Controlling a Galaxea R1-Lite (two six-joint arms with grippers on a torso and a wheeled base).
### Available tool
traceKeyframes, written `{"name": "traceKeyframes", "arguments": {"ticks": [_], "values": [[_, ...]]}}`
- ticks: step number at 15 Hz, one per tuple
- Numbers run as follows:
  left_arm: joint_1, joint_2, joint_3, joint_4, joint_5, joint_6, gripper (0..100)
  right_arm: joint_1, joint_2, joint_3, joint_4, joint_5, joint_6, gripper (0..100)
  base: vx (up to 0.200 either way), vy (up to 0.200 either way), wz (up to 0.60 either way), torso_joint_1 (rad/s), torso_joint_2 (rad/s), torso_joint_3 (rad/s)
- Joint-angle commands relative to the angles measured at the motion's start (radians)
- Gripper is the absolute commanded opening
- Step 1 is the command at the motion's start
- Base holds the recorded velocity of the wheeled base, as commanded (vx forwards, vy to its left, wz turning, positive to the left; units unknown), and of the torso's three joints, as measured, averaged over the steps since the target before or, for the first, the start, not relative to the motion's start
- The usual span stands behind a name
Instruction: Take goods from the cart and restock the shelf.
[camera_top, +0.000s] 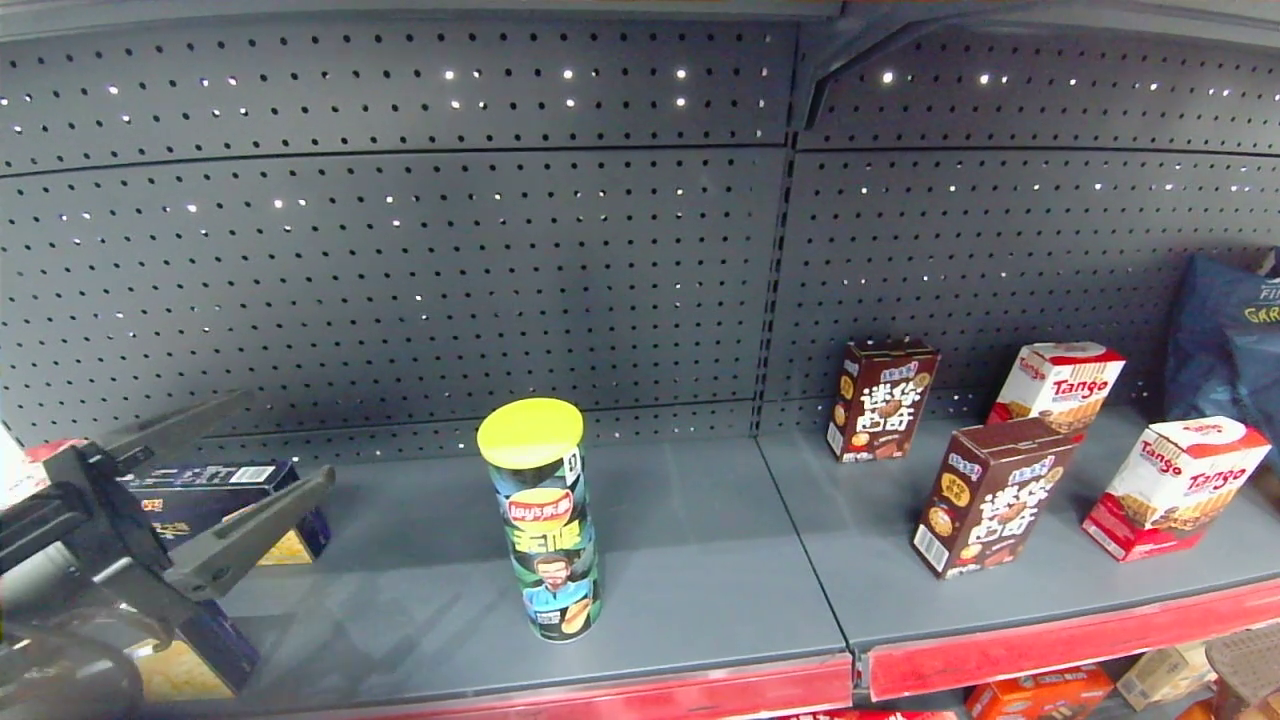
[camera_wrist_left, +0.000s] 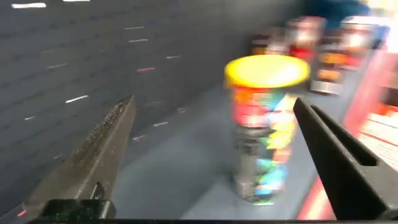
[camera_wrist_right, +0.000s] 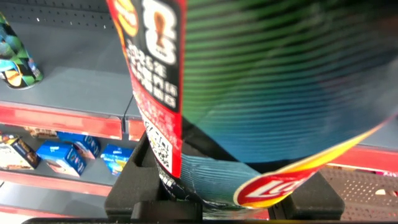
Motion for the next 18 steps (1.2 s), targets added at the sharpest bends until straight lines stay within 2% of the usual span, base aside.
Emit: {"name": "traceKeyframes", "arguments": {"ticks": [1, 2, 3, 4, 5, 7, 8, 9, 11, 12, 13, 14, 15, 16, 17, 18], "values": [[0.033, -0.096, 0.039, -0.004, 0.033, -0.017, 100, -0.001, -0.021, 0.0, 0.0, 0.0, 0.0, 0, 0.0, 0.0, 0.0, 0.0, 0.0, 0.0], [0.034, -0.157, 0.075, -0.003, 0.073, -0.03, 100, -0.003, -0.022, -0.003, -0.002, -0.003, 0.0, 0, 0.0, 0.0, 0.0, 0.0, 0.0, 0.0], [0.034, -0.177, 0.088, 0.002, 0.085, -0.03, 100, -0.003, -0.024, -0.003, -0.002, -0.003, 0.0, 0, 0.0, 0.0, 0.0, 0.0, 0.0, 0.0], [0.031, -0.297, 0.103, 0.078, 0.171, -0.034, 100, -0.001, -0.044, -0.002, 0.0, -0.003, -0.002, 0, 0.0, 0.0, 0.0, 0.0, 0.0, 0.0], [0.031, -0.386, 0.103, 0.181, 0.211, -0.035, 100, -0.001, -0.059, -0.002, 0.001, 0.001, -0.002, 0, 0.0, 0.0, 0.0, 0.0, 0.0, 0.0], [0.031, -0.548, 0.103, 0.361, 0.225, -0.041, 100, 0.001, -0.065, 0.0, 0.001, 0.001, -0.002, 0, 0.0, 0.0, 0.0, 0.0, 0.0, 0.0], [0.033, -0.749, 0.089, 0.562, 0.226, -0.073, 100, -0.001, -0.067, -0.003, 0.0, 0.001, -0.002, 0, 0.0, 0.0, 0.0, 0.0, 0.0, 0.0], [0.036, -0.884, 0.069, 0.701, 0.245, -0.103, 100, 0.001, -0.07, -0.006, 0.0, 0.0, 0.0, 0, 0.0, 0.0, 0.0, 0.0, 0.0, 0.0], [0.036, -1.075, 0.029, 0.928, 0.286, -0.124, 100, 0.001, -0.078, -0.006, 0.001, 0.001, 0.0, 0, 0.0, 0.0, 0.0, 0.0, 0.0, 0.0], [0.034, -1.246, -0.032, 1.187, 0.302, -0.129, 100, -0.003, -0.084, -0.005, 0.003, 0.0, 0.0, 0, 0.0, 0.0, 0.0, 0.0, 0.0, 0.0], [0.036, -1.305, -0.061, 1.306, 0.312, -0.112, 100, -0.003, -0.085, -0.005, 0.004, 0.0, 0.0, 0, 0.0, 0.0, 0.0, 0.0, 0.0, 0.0], [0.036, -1.286, -0.075, 1.316, 0.349, -0.101, 100, -0.003, -0.085, -0.005, 0.006, 0.0, 0.0, 0, 0.0, 0.0, 0.0, 0.0, 0.0, 0.0], [0.034, -1.286, -0.072, 1.315, 0.361, -0.1, 100, -0.003, -0.087, -0.005, 0.006, 0.0, 0.0, 0, 0.0, 0.0, 0.0, 0.0, 0.0, 0.0], [0.036, -1.286, -0.03, 1.319, 0.397, -0.069, 100, -0.003, -0.085, -0.003, 0.006, 0.0, 0.006, 0, 0.0, 0.0, 0.0, 0.0, 0.0, 0.0], [0.036, -1.286, 0.063, 1.315, 0.503, 0.023, 100, -0.003, -0.085, -0.002, 0.004, -0.002, 0.01, 0, 0.0, 0.0, 0.0, 0.0, 0.0, 0.0], [0.036, -1.286, 0.101, 1.324, 0.558, 0.071, 100, -0.003, -0.082, -0.005, 0.003, -0.002, 0.014, 0, 0.0, 0.0, 0.0, 0.0, 0.0, 0.0]]}}
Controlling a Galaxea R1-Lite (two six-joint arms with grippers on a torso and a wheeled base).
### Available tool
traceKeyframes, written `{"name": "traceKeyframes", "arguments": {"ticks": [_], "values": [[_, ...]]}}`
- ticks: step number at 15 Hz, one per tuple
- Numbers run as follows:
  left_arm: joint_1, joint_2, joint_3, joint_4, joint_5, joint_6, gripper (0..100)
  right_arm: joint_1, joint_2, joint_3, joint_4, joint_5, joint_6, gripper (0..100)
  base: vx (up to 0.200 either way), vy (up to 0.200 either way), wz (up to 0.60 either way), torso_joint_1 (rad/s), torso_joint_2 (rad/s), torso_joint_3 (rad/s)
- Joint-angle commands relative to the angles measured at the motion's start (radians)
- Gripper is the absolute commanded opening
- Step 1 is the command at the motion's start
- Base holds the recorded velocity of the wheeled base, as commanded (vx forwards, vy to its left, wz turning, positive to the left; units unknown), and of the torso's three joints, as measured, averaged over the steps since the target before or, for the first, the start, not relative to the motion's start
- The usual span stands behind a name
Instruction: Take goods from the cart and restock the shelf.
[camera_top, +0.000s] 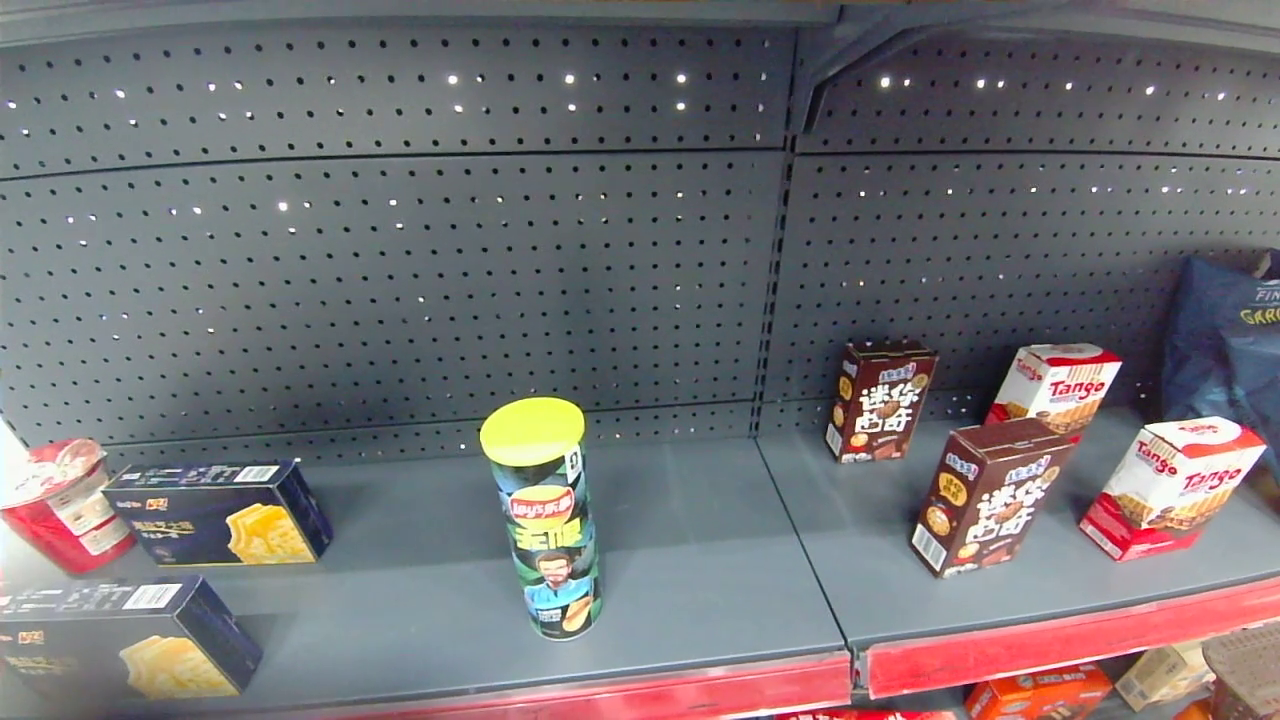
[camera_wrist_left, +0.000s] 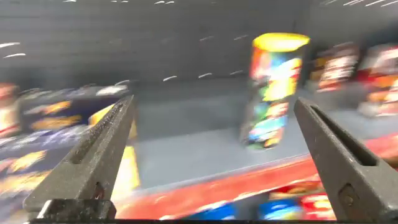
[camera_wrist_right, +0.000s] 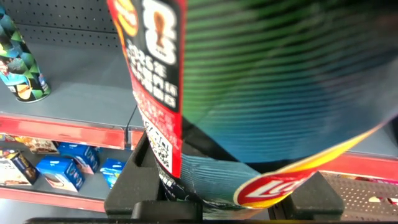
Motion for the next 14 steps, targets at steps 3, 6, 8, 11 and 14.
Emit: {"name": "traceKeyframes", "arguments": {"ticks": [3, 6, 8, 11, 14], "values": [[0.001, -0.04, 0.086, 0.193, 0.297, 0.119, 100, 0.001, 0.006, -0.011, -0.002, -0.002, 0.016, 0, 0.0, 0.0, 0.0, 0.0, 0.0, 0.0], [-0.001, -0.04, 0.086, 0.211, 0.366, 0.087, 100, 0.004, 0.006, -0.009, -0.002, 0.001, 0.016, 0, 0.0, 0.0, 0.0, 0.0, 0.0, 0.0], [-0.002, -0.038, 0.086, 0.213, 0.274, 0.102, 100, 0.012, 0.004, -0.009, -0.002, 0.006, 0.016, 0, 0.0, 0.0, 0.0, 0.0, 0.0, 0.0], [-0.002, -0.038, 0.086, 0.213, 0.271, 0.093, 100, 0.036, 0.012, -0.054, 0.003, 0.057, 0.015, 0, 0.0, 0.0, 0.0, 0.0, 0.0, 0.0], [-0.002, -0.038, 0.086, 0.213, 0.278, 0.088, 100, 0.073, 0.078, -0.137, 0.003, 0.096, 0.015, 0, 0.0, 0.0, 0.0, 0.0, 0.0, 0.0]]}}
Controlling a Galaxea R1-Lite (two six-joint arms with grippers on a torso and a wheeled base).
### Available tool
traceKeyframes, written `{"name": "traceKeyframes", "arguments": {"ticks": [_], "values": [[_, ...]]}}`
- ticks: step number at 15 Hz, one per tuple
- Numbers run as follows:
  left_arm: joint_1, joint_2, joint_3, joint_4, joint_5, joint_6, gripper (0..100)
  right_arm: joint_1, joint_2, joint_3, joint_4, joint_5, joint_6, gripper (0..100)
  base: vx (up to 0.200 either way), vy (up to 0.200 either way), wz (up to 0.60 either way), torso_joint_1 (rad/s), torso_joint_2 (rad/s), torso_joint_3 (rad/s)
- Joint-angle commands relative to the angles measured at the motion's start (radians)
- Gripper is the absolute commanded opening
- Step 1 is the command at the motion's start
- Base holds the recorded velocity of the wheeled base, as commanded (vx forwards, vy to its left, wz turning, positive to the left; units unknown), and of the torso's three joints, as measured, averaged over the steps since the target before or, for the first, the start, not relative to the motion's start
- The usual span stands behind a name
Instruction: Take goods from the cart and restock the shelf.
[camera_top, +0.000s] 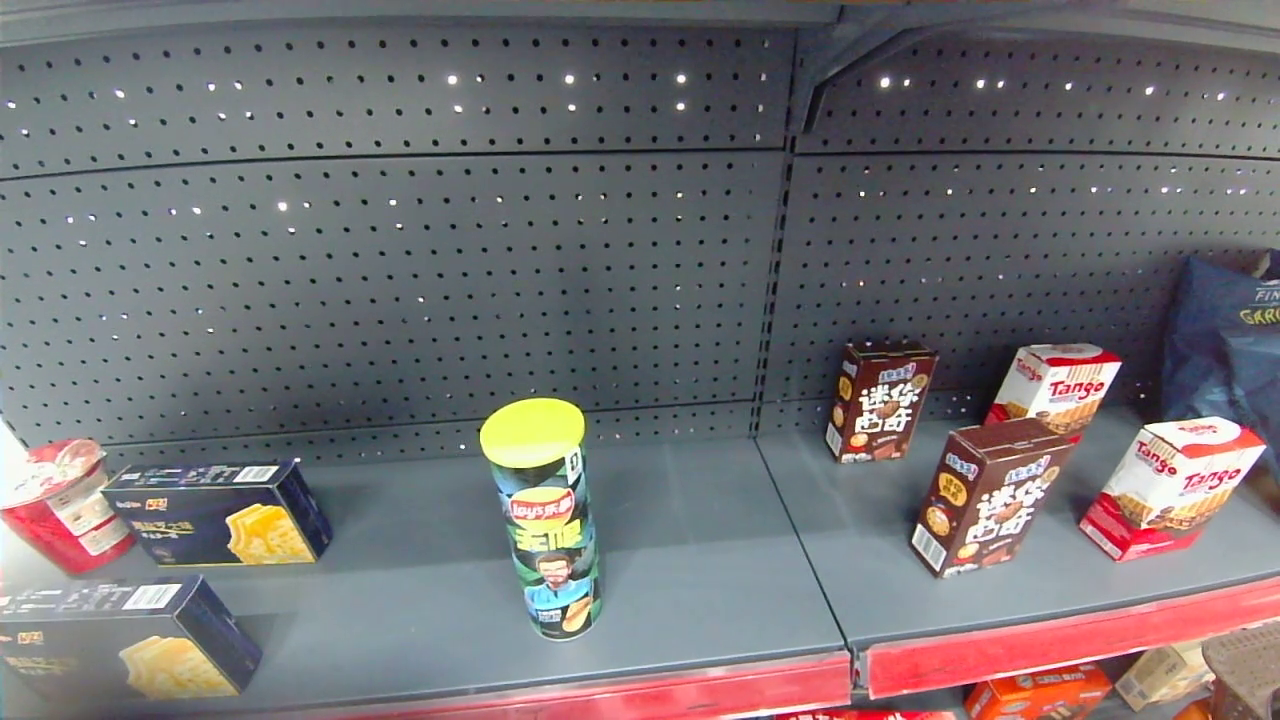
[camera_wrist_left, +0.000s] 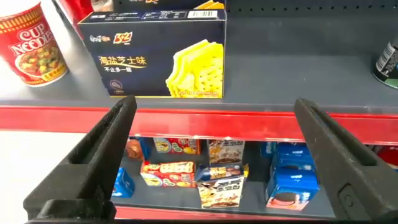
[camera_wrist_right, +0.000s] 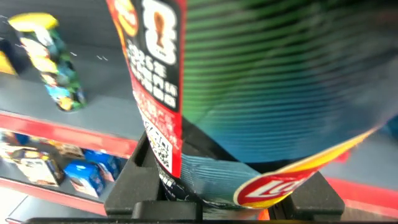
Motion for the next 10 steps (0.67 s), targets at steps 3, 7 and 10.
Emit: {"name": "traceKeyframes", "arguments": {"ticks": [3, 7, 10], "values": [[-0.001, 0.007, 0.0, 0.0, -0.009, 0.003, 100, 0.102, 0.095, -0.065, 0.0, 0.067, -0.007, 0, 0.0, 0.0, 0.0, 0.0, 0.0, 0.0], [-0.001, 0.007, 0.0, 0.0, -0.002, -0.006, 100, 0.217, 0.161, -0.06, 0.0, 0.079, -0.008, 0, 0.0, 0.0, 0.0, 0.0, 0.0, 0.0], [-0.001, 0.007, 0.0, 0.0, -0.002, -0.006, 100, 0.291, 0.241, -0.051, -0.024, 0.056, -0.01, 0, 0.0, 0.0, 0.0, 0.0, 0.0, 0.0]]}}
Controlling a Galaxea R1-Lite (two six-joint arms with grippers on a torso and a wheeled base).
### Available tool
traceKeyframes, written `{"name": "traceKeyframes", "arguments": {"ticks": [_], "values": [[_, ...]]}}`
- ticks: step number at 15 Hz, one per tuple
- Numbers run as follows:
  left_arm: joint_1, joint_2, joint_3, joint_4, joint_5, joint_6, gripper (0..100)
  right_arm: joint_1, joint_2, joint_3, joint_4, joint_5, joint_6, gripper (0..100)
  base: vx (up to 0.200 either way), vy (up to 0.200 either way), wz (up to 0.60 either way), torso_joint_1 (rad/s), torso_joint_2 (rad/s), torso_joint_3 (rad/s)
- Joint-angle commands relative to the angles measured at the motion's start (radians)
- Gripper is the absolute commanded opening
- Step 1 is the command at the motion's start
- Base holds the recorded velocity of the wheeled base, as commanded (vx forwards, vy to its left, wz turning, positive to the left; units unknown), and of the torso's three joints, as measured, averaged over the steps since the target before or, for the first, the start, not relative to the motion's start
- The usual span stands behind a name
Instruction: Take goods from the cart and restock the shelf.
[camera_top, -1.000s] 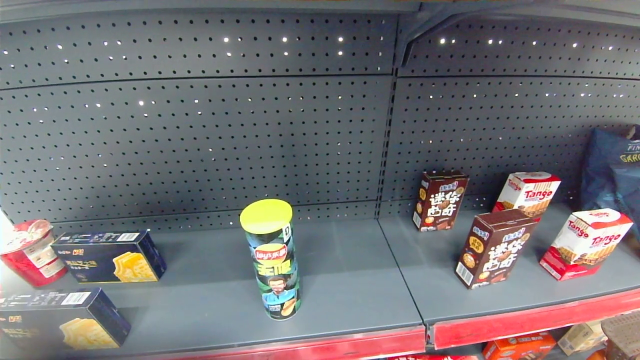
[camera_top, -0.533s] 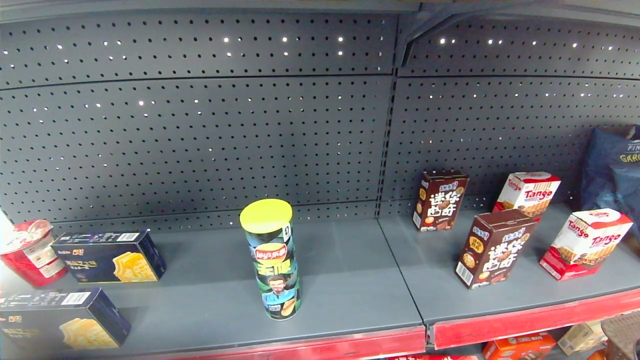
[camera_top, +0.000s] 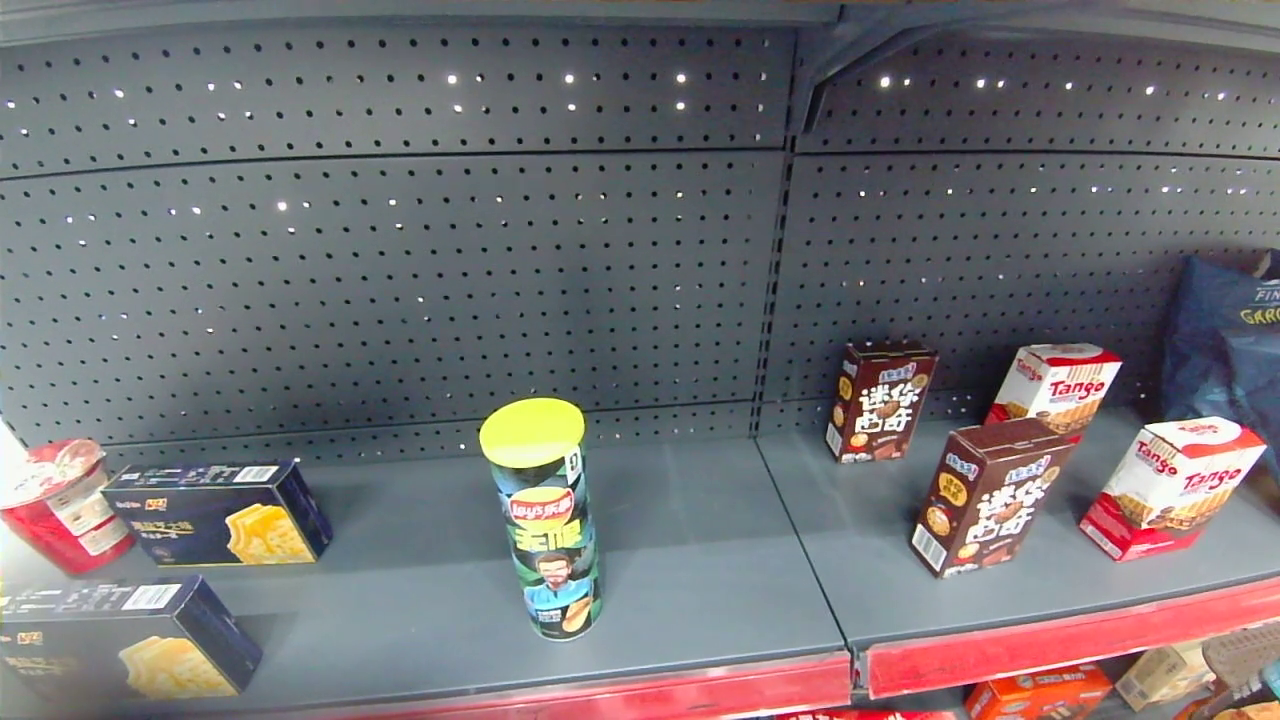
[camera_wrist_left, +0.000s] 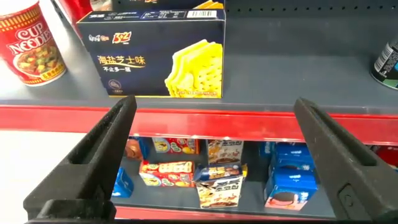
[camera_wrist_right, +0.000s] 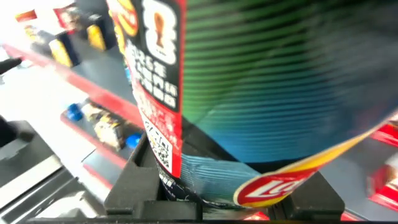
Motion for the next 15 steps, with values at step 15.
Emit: {"name": "traceKeyframes", "arguments": {"ticks": [15], "values": [[0.001, 0.006, 0.0, 0.0, 0.0, 0.001, 100, 0.036, 0.241, 0.044, -0.187, -0.093, 0.032, 0, 0.0, 0.0, 0.12, 0.0, 0.0, 0.0]]}}
